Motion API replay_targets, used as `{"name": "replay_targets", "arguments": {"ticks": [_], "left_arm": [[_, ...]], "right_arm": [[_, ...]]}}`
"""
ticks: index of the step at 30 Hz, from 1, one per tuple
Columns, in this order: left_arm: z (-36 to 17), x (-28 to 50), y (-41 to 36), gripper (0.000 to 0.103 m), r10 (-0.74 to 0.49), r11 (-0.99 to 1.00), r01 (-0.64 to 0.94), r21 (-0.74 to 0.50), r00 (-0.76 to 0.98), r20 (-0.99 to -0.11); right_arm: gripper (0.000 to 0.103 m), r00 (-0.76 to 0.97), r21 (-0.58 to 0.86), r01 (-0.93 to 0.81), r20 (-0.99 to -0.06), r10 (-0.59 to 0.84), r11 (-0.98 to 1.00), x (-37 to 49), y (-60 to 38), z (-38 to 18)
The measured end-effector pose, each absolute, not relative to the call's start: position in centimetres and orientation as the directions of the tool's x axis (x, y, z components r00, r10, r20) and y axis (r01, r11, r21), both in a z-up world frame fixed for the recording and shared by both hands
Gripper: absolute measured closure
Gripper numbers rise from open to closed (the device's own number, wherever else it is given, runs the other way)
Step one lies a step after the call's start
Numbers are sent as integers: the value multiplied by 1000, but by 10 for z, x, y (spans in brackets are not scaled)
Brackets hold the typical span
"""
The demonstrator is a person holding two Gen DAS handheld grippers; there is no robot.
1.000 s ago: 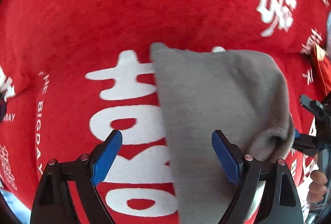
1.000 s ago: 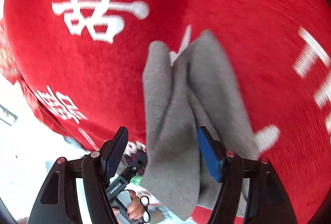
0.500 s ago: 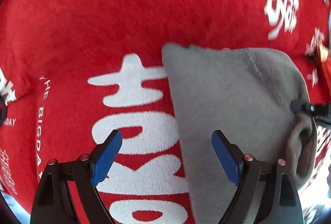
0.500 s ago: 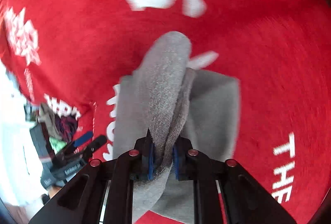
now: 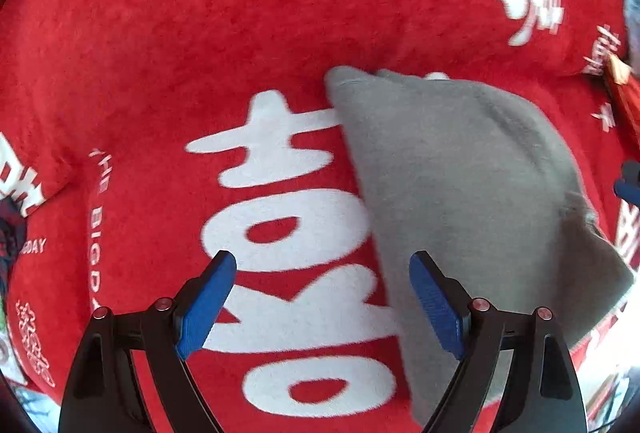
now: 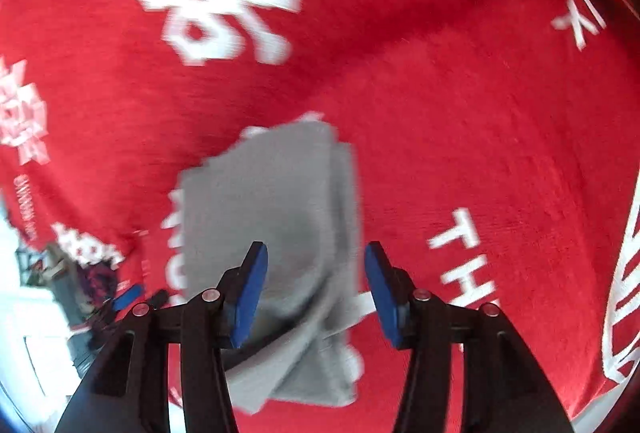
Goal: Fold small clothes
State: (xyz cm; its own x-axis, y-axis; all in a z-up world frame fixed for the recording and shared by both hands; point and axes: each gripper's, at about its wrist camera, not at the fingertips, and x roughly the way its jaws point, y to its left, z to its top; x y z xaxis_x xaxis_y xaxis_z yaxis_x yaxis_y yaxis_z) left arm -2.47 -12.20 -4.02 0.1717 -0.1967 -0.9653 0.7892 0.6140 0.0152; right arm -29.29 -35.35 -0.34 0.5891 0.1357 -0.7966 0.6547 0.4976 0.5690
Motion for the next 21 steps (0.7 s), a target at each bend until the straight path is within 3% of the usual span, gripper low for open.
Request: {"name": "replay_targets", "arguments": {"ticks": [4,7,14,18,21], "left_arm": [[-36,-50,-138,14,-225,541,840,-27,114,-968],[-50,-69,-143,14,-193,504,863,-17,93,-977],[-72,-75,-118,10,-161,491,871,-20,68,-985],[-71,-62,-108,7,-168,530,844,-82,10,-986],[-73,-51,-102,7,-183,580,798,-165,-70,-981]], "right_arm": [[50,670,679,486,-693,264,550,-277,-314,20],[50,639,736,415,-654,405,535,-252,-284,8],[50,378,446,748,-895,236,492,-304,-290,-61],[50,428,480,825,-875,224,299,-362,-295,-68],[50,547,600,784,-789,281,159,-382,-283,-74]]}}
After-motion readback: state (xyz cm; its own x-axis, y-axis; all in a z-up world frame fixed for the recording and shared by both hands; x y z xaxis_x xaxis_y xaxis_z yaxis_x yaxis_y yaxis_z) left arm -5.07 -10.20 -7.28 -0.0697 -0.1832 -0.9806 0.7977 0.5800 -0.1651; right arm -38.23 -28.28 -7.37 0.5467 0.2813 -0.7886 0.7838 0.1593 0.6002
